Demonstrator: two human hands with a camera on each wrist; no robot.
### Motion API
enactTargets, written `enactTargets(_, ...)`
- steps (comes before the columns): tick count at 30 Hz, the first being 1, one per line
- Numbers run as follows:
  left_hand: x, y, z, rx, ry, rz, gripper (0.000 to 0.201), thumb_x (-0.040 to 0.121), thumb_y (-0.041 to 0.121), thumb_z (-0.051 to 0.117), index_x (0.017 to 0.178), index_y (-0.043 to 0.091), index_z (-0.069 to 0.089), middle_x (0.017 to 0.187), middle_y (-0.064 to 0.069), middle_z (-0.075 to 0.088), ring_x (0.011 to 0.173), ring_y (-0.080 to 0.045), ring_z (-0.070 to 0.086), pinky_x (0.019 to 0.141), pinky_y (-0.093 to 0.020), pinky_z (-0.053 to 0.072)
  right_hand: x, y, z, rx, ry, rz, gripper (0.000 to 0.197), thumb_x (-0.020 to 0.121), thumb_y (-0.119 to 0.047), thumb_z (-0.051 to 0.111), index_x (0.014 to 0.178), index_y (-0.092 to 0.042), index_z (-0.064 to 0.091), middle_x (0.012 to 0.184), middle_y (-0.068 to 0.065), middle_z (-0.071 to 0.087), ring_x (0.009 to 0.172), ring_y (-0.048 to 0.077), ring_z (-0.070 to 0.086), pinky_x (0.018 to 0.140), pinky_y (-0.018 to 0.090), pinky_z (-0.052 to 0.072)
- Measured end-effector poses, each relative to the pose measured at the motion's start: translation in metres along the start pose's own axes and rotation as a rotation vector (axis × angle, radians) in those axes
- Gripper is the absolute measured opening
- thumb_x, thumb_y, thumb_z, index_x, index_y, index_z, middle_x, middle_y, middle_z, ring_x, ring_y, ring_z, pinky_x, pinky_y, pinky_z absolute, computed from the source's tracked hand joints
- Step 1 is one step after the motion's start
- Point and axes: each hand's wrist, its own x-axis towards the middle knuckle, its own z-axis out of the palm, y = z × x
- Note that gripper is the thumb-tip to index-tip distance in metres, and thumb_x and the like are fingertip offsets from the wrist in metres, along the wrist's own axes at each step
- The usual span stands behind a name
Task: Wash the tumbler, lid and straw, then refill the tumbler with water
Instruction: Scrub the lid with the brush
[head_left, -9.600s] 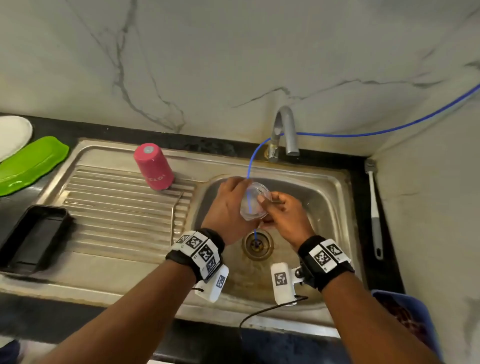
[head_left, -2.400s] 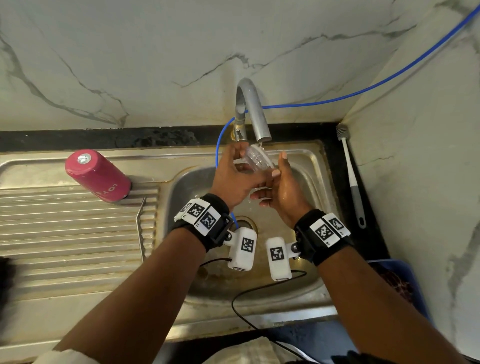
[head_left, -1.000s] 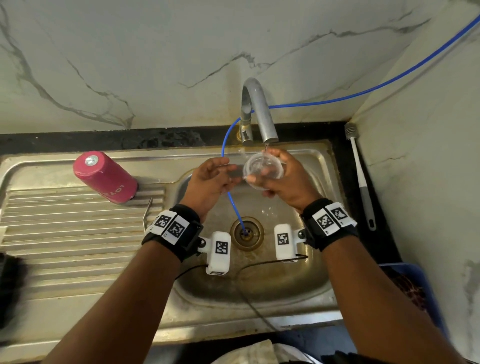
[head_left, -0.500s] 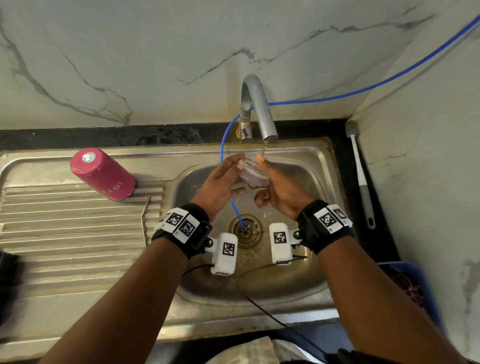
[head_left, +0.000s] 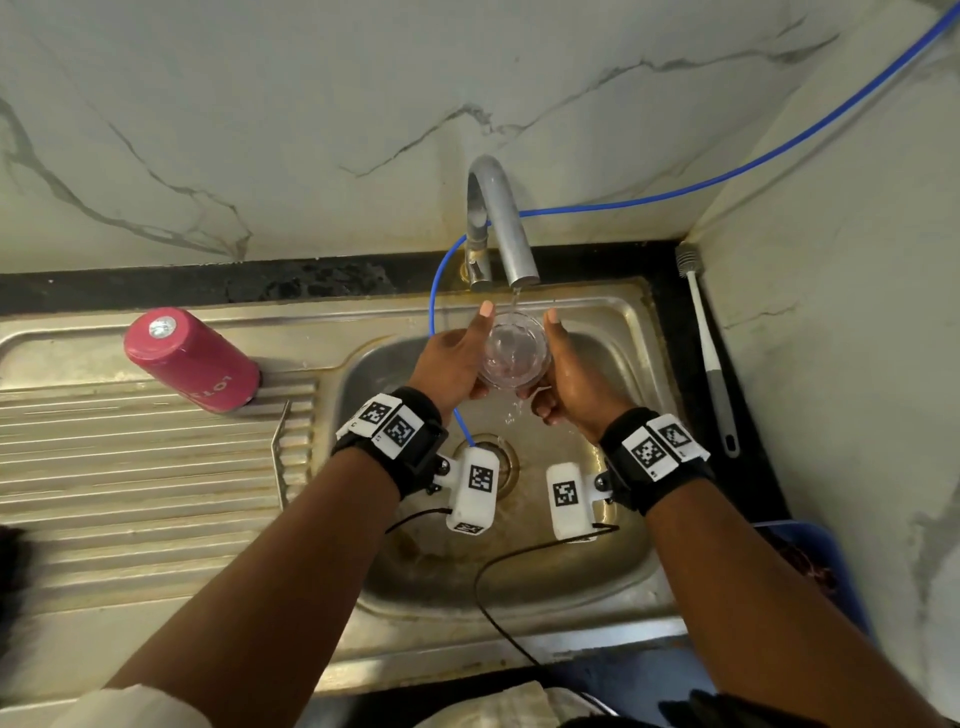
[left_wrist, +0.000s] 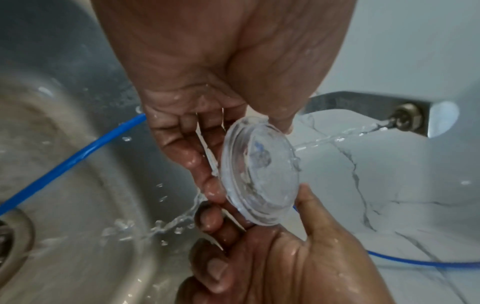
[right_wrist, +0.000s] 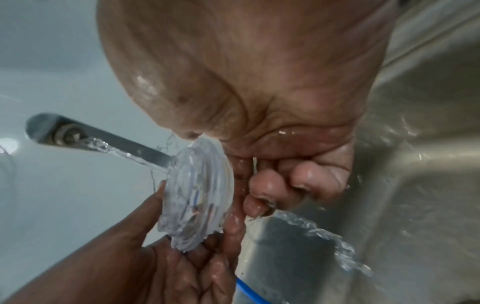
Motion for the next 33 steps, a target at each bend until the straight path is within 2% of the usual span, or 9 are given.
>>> enactTargets(3, -0.002, -0.004, -0.005, -0.235, -0.024, -0.081, 0.053, 0.103, 0.063, 0.049, 0.113, 0.017, 0.071, 0.103, -0.008, 0.08, 0.1, -0.025, 0.076, 0.093, -0.043, 0.061, -0.001, -0.003, 0.003, -0.095, -0.073, -0.007, 0.086, 0.093, -0.088, 0.017, 0.112, -0.024, 0.071, 0.09, 0.007, 0.069, 0.066, 0.018, 0.054, 0.058, 0.029, 0.04)
enactTargets(7, -0.008, 0.003, -0.013, -0.494, -0.027, -0.155, 0.044, 0.109, 0.05, 0.046, 0.121, 0.014, 0.067, 0.108, -0.011, 0.079, 0.1, -0.026, 0.075, 0.083, -0.038, 0.063, 0.005, -0.008, 0.006, -0.024, -0.021, -0.043, 0.089, 0.1, -0.081, 0.016, 0.115, -0.013, 0.072, 0.091, 0.008, 0.068, 0.066, 0.018, 0.052, 0.058, 0.031, 0.039)
enactTargets(10, -0.01, 0.004, -0.016, -0.563, -0.012, -0.143, 0.044, 0.112, 0.042, 0.043, 0.134, 0.009, 0.062, 0.115, -0.017, 0.076, 0.096, -0.027, 0.077, 0.072, -0.038, 0.064, 0.011, -0.01, 0.009, 0.149, -0.098, -0.029, 0.094, 0.096, -0.086, 0.017, 0.12, -0.015, 0.074, 0.094, 0.013, 0.068, 0.064, 0.017, 0.053, 0.057, 0.03, 0.038)
enactTargets(12, -0.009, 0.006, -0.017, -0.567, -0.019, -0.137, 0.043, 0.113, 0.038, 0.042, 0.136, 0.008, 0.061, 0.117, -0.017, 0.076, 0.097, -0.028, 0.078, 0.074, -0.039, 0.064, 0.012, -0.011, 0.007, 0.203, -0.113, -0.027, 0.096, 0.097, -0.085, 0.015, 0.124, -0.014, 0.074, 0.095, 0.016, 0.067, 0.062, 0.018, 0.053, 0.056, 0.03, 0.037)
enactTargets(17, -0.009, 0.01, -0.012, -0.425, -0.179, -0.107, 0.043, 0.111, 0.039, 0.046, 0.138, 0.008, 0.06, 0.124, -0.016, 0.075, 0.115, -0.031, 0.073, 0.1, -0.044, 0.058, 0.008, -0.011, -0.002, 0.192, 0.006, -0.041, 0.09, 0.102, -0.077, 0.015, 0.113, -0.014, 0.077, 0.083, 0.012, 0.064, 0.06, 0.016, 0.05, 0.054, 0.03, 0.034)
enactTargets(22, -0.008, 0.016, -0.007, -0.504, -0.19, -0.095, 0.044, 0.11, 0.032, 0.049, 0.14, 0.0, 0.056, 0.123, -0.021, 0.074, 0.114, -0.033, 0.073, 0.092, -0.038, 0.062, 0.011, -0.01, -0.008, 0.22, -0.016, -0.054, 0.095, 0.101, -0.079, 0.015, 0.121, -0.007, 0.074, 0.086, 0.018, 0.059, 0.06, 0.016, 0.049, 0.054, 0.03, 0.036)
enactTargets(27, -0.007, 0.012, -0.013, -0.7, -0.072, -0.124, 0.041, 0.114, 0.026, 0.04, 0.146, 0.001, 0.049, 0.128, -0.025, 0.07, 0.107, -0.034, 0.075, 0.081, -0.039, 0.065, 0.005, -0.026, 0.008, 0.097, 0.038, -0.126, 0.075, 0.105, -0.073, 0.018, 0.117, -0.026, 0.074, 0.086, 0.008, 0.066, 0.073, 0.018, 0.056, 0.065, 0.032, 0.043)
enactTargets(29, -0.008, 0.01, -0.017, -0.713, -0.049, -0.107, 0.04, 0.114, 0.025, 0.039, 0.146, 0.004, 0.051, 0.13, -0.024, 0.07, 0.105, -0.032, 0.076, 0.085, -0.04, 0.065, 0.003, -0.03, 0.016, 0.065, 0.061, -0.156, 0.064, 0.108, -0.068, 0.02, 0.118, -0.029, 0.07, 0.089, 0.008, 0.068, 0.078, 0.02, 0.058, 0.071, 0.034, 0.045)
enactTargets(33, -0.011, 0.008, -0.02, -0.721, -0.041, -0.081, 0.041, 0.113, 0.025, 0.04, 0.144, 0.002, 0.053, 0.131, -0.024, 0.069, 0.115, -0.036, 0.072, 0.093, -0.043, 0.062, 0.007, -0.029, 0.025, 0.099, 0.069, -0.179, 0.061, 0.108, -0.068, 0.021, 0.113, -0.031, 0.069, 0.087, 0.008, 0.069, 0.074, 0.018, 0.059, 0.068, 0.034, 0.045)
